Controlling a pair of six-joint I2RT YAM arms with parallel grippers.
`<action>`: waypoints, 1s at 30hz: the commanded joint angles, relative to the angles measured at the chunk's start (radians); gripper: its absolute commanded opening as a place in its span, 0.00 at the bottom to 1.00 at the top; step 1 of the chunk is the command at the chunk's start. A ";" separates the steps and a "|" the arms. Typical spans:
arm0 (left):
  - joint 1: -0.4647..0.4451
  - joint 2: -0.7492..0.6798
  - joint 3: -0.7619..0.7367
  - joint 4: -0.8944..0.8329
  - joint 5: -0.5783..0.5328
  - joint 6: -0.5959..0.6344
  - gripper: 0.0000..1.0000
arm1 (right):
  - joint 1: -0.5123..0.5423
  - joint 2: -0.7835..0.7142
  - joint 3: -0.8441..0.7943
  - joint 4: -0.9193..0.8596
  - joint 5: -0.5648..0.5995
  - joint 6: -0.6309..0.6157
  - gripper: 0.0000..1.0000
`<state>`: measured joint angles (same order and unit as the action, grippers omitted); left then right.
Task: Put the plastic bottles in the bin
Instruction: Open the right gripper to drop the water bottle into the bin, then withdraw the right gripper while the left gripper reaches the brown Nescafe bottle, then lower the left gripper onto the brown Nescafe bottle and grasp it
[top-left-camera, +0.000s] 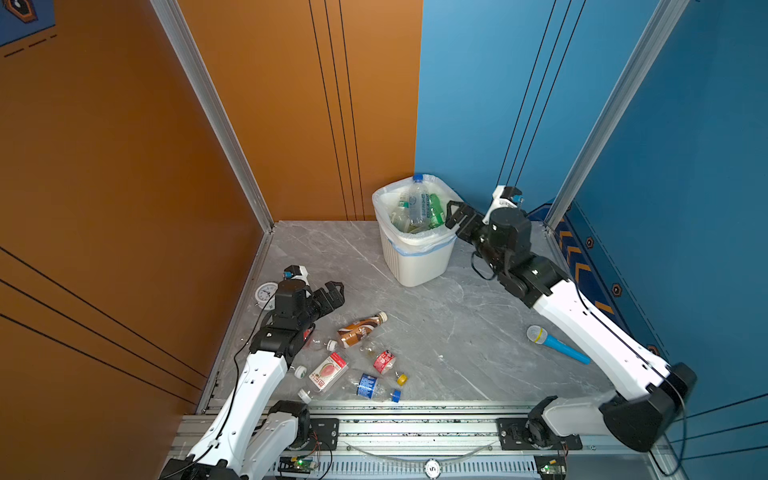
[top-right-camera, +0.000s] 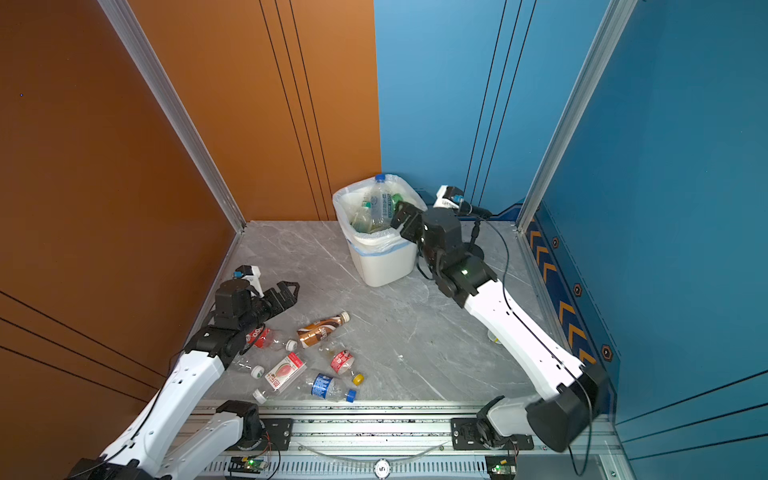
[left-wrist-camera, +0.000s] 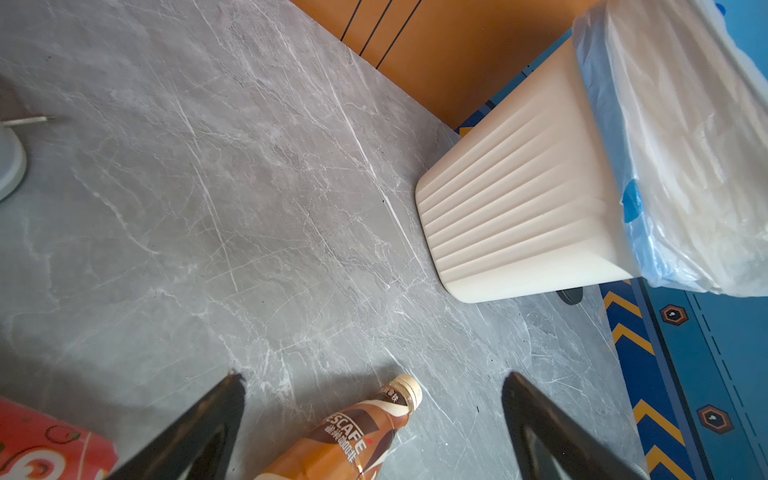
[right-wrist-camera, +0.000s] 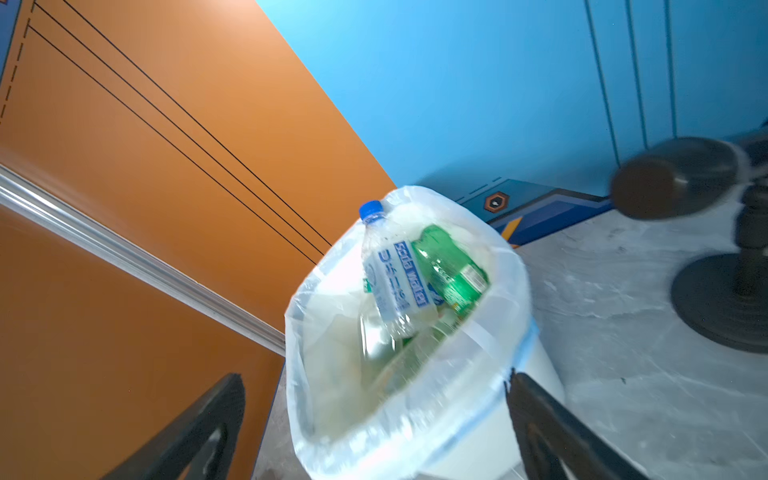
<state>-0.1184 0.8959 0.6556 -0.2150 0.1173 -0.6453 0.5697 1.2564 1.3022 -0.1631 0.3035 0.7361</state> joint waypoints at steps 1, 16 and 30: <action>0.005 0.004 -0.005 -0.024 0.022 -0.014 0.98 | -0.007 -0.114 -0.221 -0.030 0.072 0.002 1.00; -0.146 0.088 0.105 -0.289 -0.033 0.159 0.94 | -0.117 -0.313 -0.455 -0.122 0.040 0.080 1.00; -0.383 0.271 0.184 -0.467 -0.241 0.223 0.83 | -0.144 -0.330 -0.477 -0.109 0.009 0.086 0.99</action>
<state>-0.4767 1.1362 0.8021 -0.6254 -0.0650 -0.4480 0.4324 0.9459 0.8383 -0.2775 0.3325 0.8104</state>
